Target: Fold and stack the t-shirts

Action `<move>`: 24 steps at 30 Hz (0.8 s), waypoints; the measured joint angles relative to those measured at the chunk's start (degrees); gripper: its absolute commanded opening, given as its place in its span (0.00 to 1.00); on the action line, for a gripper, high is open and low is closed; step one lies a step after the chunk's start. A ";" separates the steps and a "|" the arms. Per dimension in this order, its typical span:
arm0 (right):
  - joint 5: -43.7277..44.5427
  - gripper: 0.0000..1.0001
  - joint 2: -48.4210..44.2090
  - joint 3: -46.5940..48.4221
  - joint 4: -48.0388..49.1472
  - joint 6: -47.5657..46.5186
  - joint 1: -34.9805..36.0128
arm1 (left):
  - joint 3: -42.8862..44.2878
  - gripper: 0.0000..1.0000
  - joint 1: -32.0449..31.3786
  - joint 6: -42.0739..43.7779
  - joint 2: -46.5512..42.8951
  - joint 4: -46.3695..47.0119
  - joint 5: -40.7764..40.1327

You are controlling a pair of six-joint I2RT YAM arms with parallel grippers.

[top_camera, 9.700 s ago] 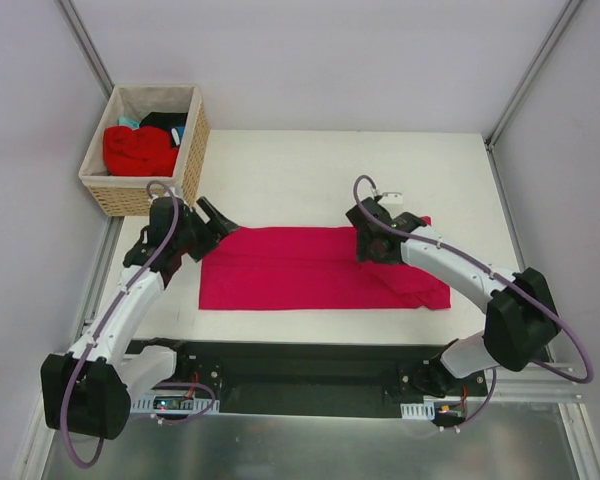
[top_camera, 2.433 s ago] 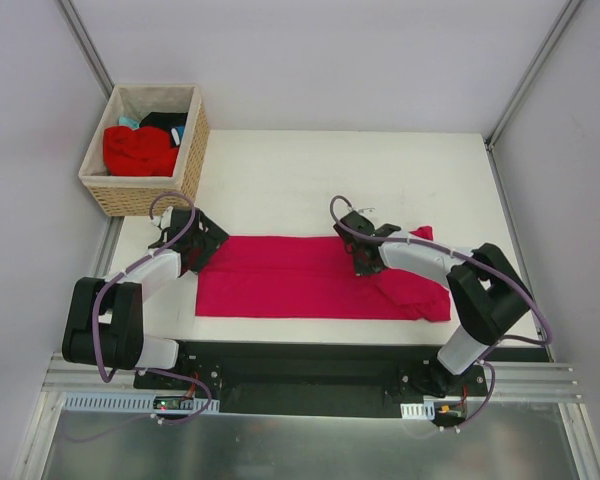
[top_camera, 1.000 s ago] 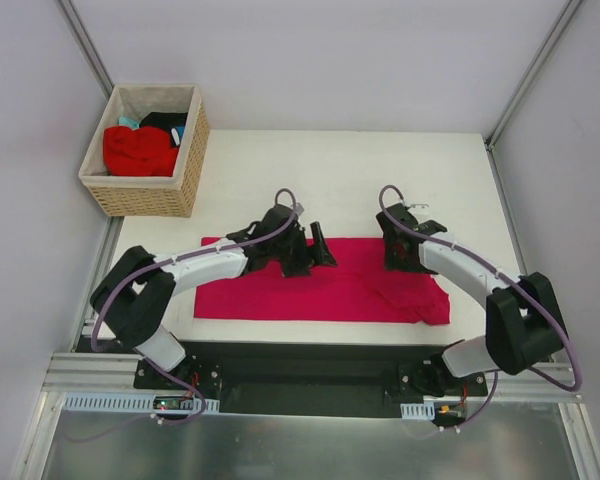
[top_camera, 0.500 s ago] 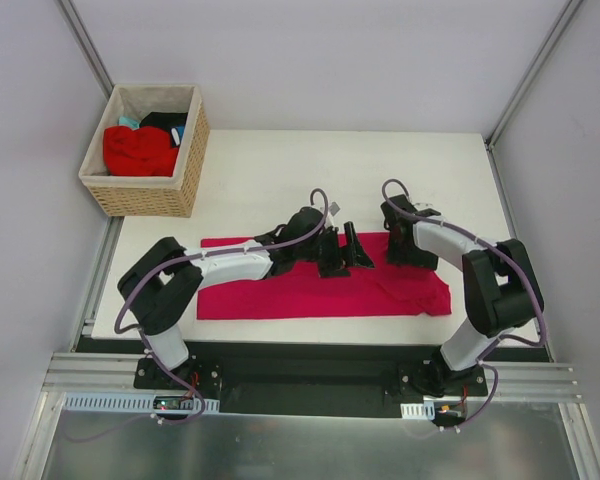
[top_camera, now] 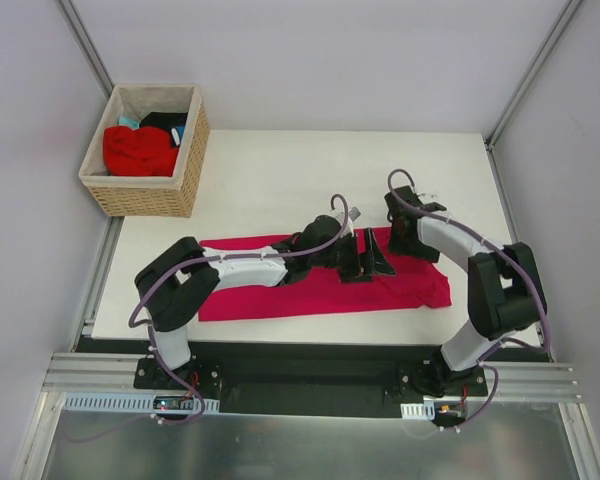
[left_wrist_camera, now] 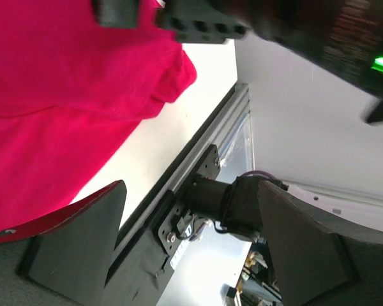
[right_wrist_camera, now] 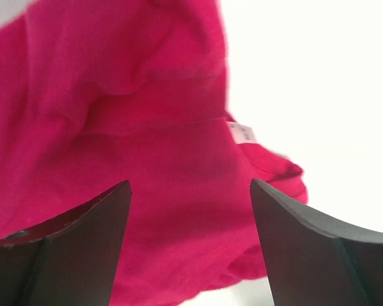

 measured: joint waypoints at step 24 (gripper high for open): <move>0.59 0.80 -30.36 0.26 -9.84 -0.33 -1.42 | 4.42 0.83 0.57 -1.49 17.31 10.64 -3.08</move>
